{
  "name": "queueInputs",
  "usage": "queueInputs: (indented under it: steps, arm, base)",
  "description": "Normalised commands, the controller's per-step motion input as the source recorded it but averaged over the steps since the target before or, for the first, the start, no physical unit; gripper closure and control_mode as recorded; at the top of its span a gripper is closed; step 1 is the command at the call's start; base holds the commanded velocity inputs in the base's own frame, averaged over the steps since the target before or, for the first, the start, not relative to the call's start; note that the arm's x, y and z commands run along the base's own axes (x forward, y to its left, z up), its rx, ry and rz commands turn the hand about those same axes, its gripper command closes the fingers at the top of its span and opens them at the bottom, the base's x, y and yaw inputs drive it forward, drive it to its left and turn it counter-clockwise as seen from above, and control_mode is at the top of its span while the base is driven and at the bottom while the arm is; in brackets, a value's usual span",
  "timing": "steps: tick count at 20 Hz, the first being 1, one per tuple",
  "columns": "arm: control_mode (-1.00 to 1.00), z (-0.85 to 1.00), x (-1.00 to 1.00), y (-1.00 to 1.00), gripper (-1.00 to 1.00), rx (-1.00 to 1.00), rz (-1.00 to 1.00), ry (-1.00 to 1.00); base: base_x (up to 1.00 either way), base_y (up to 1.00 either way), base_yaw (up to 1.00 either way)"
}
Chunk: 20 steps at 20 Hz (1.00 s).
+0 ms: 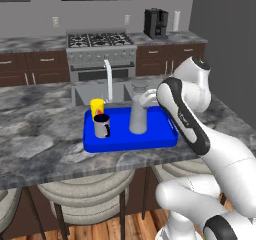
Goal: There is a tray on the dining counter. Grab the cup, mug, and pitcher and place them on the tray. The pitcher may be placed next to the tray if it cannot fit the tray.
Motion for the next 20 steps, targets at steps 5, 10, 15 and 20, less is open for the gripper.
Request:
queueInputs:
  steps: [5, 10, 15, 20]
  arm:
    - [-1.0, 0.66, -0.56, 0.0, -1.0, -0.02, 0.0, 0.0]
    - [-1.0, 0.64, -0.77, 0.0, -1.0, -0.03, -0.02, -0.01]
    - [-1.0, 0.35, -0.8, -0.11, -1.0, -0.04, -0.11, -0.01]
    - [-1.0, 0.16, -0.91, -0.33, -1.0, -0.03, -0.17, -0.02]
  base:
    - [0.0, 0.0, 0.0]
    - [0.0, 0.0, 0.0]
    - [0.0, 0.0, 0.0]
    - [0.0, 0.0, 0.0]
